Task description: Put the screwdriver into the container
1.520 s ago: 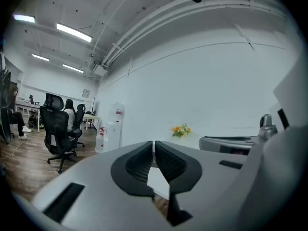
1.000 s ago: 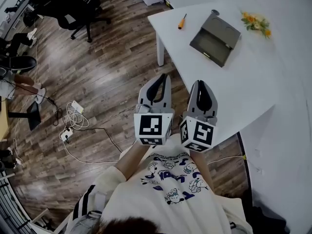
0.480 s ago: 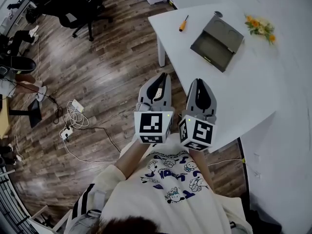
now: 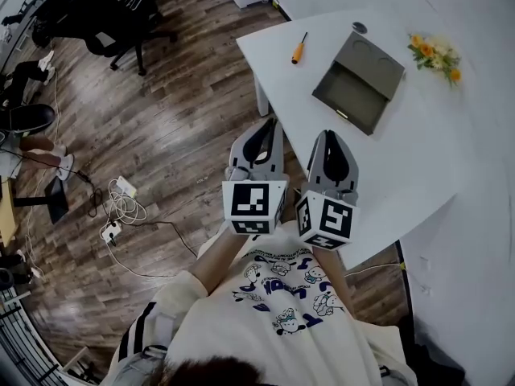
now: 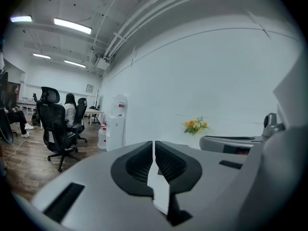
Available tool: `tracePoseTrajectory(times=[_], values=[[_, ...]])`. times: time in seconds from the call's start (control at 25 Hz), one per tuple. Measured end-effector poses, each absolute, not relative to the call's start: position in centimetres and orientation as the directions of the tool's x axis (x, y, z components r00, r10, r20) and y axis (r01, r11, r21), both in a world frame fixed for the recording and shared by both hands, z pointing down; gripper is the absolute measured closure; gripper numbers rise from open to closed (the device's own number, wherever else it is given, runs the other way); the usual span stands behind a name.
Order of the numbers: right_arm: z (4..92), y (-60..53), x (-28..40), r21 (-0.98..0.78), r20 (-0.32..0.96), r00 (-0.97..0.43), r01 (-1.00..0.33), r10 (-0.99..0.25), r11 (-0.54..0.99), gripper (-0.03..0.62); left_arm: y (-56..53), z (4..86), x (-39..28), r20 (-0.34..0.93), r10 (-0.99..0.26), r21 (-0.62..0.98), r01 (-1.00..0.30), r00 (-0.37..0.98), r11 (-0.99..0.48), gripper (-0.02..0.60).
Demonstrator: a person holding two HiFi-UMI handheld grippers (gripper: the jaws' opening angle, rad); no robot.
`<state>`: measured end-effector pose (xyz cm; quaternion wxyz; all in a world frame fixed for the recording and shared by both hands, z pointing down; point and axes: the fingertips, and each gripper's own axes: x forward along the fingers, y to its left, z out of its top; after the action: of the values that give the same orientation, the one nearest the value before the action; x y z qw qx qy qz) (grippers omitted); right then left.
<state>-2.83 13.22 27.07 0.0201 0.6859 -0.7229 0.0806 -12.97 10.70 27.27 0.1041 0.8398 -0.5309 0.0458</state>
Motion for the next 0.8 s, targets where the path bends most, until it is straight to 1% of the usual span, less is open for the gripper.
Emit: tracePoseTrajectory(times=[0.4, 0.8], values=[[28.0, 5.6, -2.1, -0.093, 0.175, -0.012, -0.996, -0.985, -0.004, 0.551, 2.0, 28.4, -12.2, 0.225, -0.852, 0.143, -0.881, 0.472, -0.450, 0.555], [28.5, -1.9, 0.0, -0.103, 0.215, 0.046, -0.992, -0.975, -0.069, 0.551, -6.1, 29.4, -9.7, 0.270, -0.801, 0.166, -0.845, 0.535, -0.508, 0.554]])
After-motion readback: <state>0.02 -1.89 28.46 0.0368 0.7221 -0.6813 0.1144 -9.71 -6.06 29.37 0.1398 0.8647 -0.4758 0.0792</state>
